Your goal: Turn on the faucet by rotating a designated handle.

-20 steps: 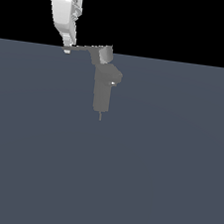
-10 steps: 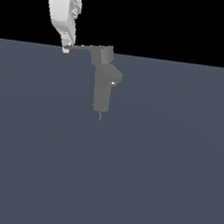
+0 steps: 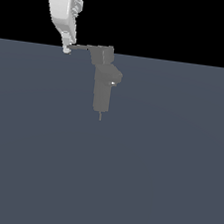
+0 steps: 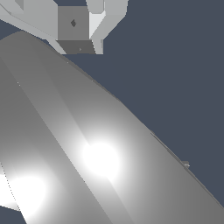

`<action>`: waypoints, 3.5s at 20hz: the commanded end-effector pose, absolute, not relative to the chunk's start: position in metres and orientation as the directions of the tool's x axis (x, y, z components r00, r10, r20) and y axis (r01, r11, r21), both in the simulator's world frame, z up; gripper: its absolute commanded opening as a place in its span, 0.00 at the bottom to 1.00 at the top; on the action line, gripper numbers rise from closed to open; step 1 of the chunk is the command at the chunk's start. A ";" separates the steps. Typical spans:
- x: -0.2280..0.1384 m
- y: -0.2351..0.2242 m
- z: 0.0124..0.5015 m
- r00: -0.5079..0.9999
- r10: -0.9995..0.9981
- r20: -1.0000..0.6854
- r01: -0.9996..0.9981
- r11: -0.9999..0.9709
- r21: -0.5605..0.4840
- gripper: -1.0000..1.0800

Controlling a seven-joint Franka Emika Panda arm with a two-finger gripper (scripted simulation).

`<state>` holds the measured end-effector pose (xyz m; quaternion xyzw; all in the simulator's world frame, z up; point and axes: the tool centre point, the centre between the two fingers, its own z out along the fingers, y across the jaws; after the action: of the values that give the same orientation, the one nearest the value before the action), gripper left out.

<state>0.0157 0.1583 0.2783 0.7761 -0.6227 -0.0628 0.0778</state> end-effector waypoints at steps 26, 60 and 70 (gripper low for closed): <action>-0.038 0.084 0.292 0.224 -0.975 -0.002 -0.954 -0.219 0.205 0.00; 0.019 -0.034 0.288 0.232 -0.973 -0.005 -0.952 -0.228 0.203 0.00; 0.042 -0.057 0.286 0.222 -0.975 -0.003 -0.955 -0.218 0.200 0.00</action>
<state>0.0380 -0.0418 0.2871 0.7836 -0.6129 -0.0660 0.0768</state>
